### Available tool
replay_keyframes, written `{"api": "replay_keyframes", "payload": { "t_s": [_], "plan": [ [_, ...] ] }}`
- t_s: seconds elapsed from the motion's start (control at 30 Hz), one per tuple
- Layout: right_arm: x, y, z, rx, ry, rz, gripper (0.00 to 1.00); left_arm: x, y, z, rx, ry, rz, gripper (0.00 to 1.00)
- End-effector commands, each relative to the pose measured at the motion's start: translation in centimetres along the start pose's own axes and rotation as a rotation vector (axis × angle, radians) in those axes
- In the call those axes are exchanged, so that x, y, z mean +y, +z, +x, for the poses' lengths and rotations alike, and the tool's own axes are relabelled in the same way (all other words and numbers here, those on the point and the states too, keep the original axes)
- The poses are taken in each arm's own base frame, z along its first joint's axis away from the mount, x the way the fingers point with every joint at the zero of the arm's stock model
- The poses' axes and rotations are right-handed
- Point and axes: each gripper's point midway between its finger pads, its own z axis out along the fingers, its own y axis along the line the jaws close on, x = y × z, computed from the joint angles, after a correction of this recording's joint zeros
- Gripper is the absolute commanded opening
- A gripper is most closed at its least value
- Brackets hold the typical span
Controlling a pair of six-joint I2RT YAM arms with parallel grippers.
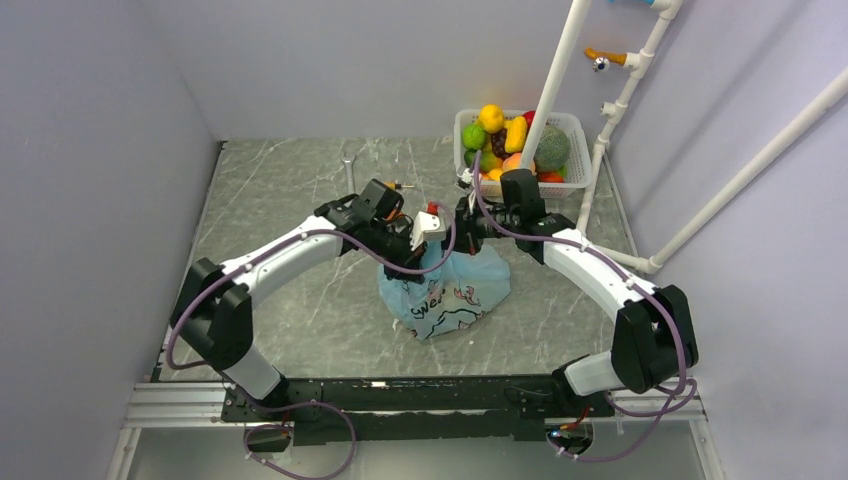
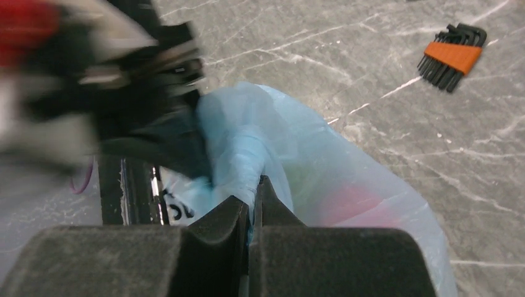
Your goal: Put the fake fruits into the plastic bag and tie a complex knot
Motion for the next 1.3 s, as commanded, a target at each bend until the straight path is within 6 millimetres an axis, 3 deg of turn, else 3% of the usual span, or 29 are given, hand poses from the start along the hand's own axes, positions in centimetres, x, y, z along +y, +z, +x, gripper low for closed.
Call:
{"api": "replay_keyframes", "payload": {
  "t_s": [0.0,0.1,0.2,0.3,0.47,0.6,0.7,0.8,0.87,0.97,1.03,1.13,1.2,1.27],
  "plan": [
    [0.3,-1.2,-2.4,-0.076,-0.047,0.051,0.0,7.2,0.3,3.0,0.101,-0.111,-0.361,0.0],
    [1.0,-1.3,-2.4,-0.089,-0.025,0.034,0.0,10.3,-0.2,3.8,0.116,-0.152,-0.527,0.0],
    [1.9,-1.1,-2.6,-0.11,0.018,-0.013,0.0,12.3,-0.2,3.1,0.069,-0.191,-0.606,0.0],
    [2.4,-0.3,-3.0,-0.128,0.046,-0.039,0.0,11.9,0.2,1.0,-0.101,-0.213,-0.495,0.0],
    [3.6,1.5,-4.6,-0.185,0.066,-0.087,0.0,9.4,0.7,-1.7,-0.314,-0.2,-0.286,0.0],
    [5.2,1.5,-4.5,-0.155,0.008,-0.127,0.02,8.3,0.1,-2.7,-0.406,-0.26,-0.171,0.0],
    [5.6,-0.3,-3.5,-0.093,-0.018,-0.117,0.28,8.2,-0.5,-2.6,-0.427,-0.29,-0.14,0.0],
    [4.4,-3.3,-5.2,-0.105,-0.011,-0.018,0.72,7.8,-0.7,-2.5,-0.429,-0.264,-0.14,0.0],
    [3.5,-4.9,-6.2,-0.108,0.022,0.044,0.8,7.6,-0.7,-2.4,-0.427,-0.259,-0.134,0.0],
    [1.7,-6.9,-6.7,-0.128,0.058,0.14,0.78,7.7,-0.5,-2.3,-0.42,-0.262,-0.138,0.0],
    [-0.2,-7.5,-5.7,-0.127,0.06,0.227,0.7,7.8,-0.5,-2.3,-0.42,-0.266,-0.137,0.0],
    [-3.0,-7.2,-2.0,-0.05,0.073,0.316,0.45,8.0,-0.3,-2.3,-0.413,-0.282,-0.141,0.0],
    [-3.6,-6.2,0.7,0.032,0.081,0.304,0.4,8.2,-0.1,-2.2,-0.406,-0.297,-0.142,0.0],
    [-3.9,-5.3,2.9,0.114,0.093,0.285,0.41,8.3,0.0,-2.1,-0.404,-0.313,-0.141,0.0]
  ]
}}
